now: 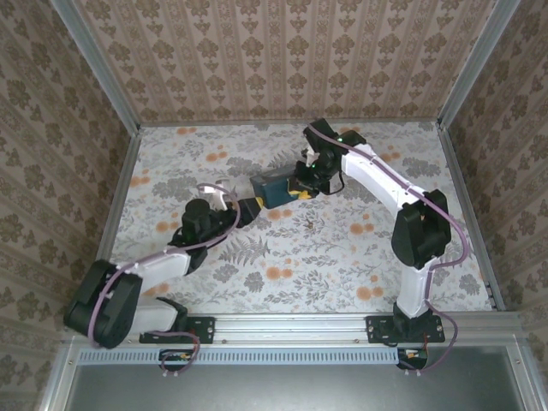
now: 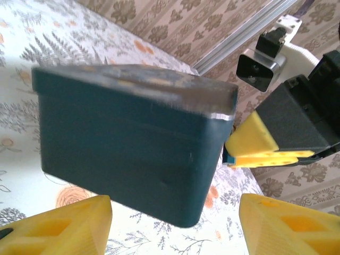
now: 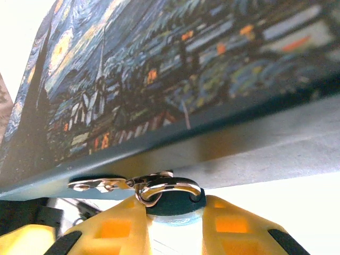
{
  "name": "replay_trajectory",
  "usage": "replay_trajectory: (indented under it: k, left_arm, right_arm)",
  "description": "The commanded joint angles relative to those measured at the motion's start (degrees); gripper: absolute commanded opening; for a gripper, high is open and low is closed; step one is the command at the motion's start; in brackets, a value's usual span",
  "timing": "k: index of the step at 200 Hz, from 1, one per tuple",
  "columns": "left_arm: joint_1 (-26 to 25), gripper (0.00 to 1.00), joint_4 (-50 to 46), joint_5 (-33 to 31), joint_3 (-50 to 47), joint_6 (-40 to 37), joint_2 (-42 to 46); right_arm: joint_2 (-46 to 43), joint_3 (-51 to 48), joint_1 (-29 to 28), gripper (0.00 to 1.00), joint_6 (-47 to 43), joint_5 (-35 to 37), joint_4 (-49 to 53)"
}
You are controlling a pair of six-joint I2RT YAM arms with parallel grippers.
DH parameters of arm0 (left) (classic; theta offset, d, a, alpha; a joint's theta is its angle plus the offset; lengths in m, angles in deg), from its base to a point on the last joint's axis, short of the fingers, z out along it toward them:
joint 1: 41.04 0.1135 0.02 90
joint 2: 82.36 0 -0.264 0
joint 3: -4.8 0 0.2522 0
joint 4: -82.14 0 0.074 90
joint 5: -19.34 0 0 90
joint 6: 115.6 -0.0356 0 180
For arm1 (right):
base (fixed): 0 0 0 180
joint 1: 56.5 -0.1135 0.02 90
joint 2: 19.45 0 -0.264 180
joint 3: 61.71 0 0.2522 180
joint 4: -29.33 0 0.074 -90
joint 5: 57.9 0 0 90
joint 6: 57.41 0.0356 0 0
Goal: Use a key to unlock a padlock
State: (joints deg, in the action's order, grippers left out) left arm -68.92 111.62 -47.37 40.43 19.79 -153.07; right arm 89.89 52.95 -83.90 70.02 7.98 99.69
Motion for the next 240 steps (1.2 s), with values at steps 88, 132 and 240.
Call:
replay_trajectory:
  k: [88,132,240]
  left_arm:
    - [11.68,0.66,-33.92,5.13,-2.44,-6.58,27.94]
    - [12.16,0.66,-35.25,6.49,-1.43,-7.15,27.56]
    - [12.22,0.66,-32.03,7.71,-0.99,-5.95,24.53]
  right_arm:
    - [9.50,18.67,-12.11,0.20,-21.46,13.99,24.74]
    - [11.25,21.97,-14.82,0.21,-24.35,19.99,29.07]
    - [19.62,34.84,-16.79,0.26,-30.76,25.20,36.75]
